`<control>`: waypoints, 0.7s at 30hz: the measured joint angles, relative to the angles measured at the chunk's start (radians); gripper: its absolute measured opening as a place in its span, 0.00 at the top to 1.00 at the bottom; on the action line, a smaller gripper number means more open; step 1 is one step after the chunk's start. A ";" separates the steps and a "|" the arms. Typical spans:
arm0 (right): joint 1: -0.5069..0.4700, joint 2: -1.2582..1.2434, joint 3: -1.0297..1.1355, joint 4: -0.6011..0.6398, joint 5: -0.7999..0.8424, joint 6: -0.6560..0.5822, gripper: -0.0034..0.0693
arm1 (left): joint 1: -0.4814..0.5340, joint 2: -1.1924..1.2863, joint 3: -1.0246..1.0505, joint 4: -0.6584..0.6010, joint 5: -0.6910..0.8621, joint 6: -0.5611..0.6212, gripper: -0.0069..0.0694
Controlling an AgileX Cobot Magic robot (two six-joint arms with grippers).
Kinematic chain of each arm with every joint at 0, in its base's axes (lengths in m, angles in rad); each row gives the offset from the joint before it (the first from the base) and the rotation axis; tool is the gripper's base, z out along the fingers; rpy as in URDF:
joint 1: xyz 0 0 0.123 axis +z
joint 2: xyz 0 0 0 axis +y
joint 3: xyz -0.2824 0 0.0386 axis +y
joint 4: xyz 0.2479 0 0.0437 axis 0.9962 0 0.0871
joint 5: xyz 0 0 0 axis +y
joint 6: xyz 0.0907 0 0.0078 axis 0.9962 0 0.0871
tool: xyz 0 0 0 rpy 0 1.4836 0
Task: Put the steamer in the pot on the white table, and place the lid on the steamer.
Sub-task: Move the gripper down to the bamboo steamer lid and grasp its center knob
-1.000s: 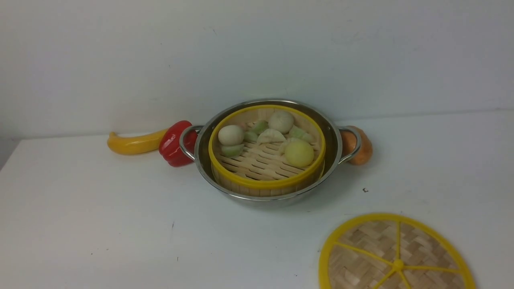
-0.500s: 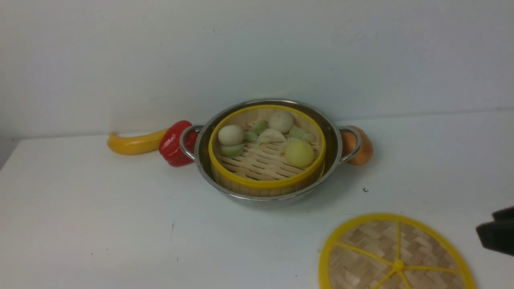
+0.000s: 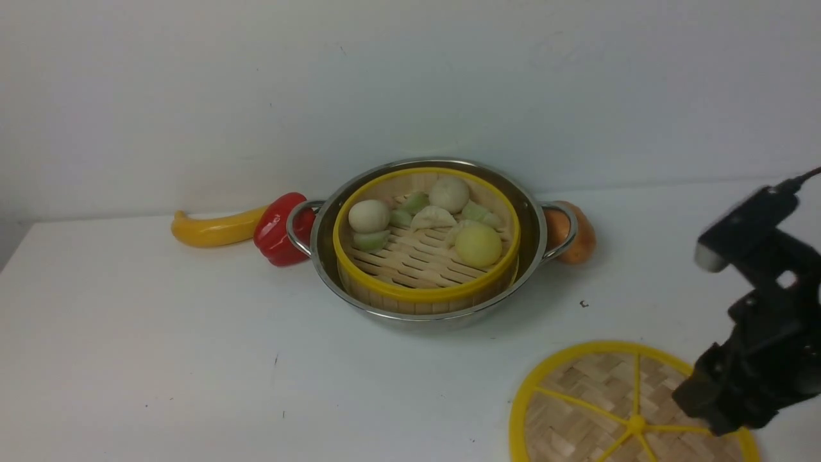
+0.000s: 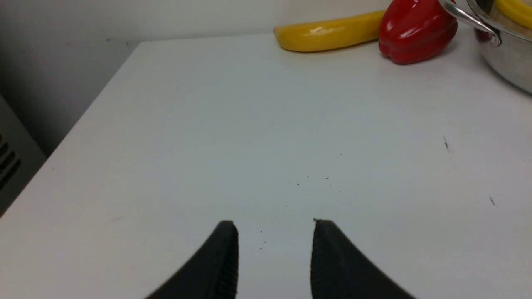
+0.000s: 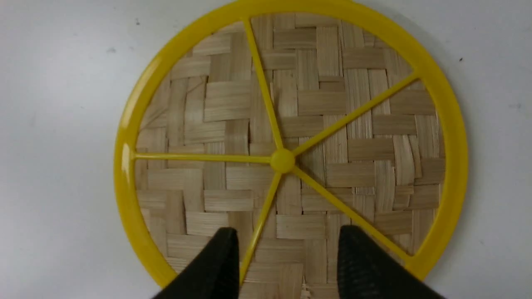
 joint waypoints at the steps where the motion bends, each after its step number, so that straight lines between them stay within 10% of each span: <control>1: 0.031 0.031 -0.013 -0.058 -0.001 0.053 0.49 | 0.000 0.000 0.000 0.000 0.000 0.000 0.59; 21: 0.168 0.326 -0.104 -0.190 -0.043 0.242 0.59 | 0.000 0.000 0.000 0.000 0.000 0.000 0.59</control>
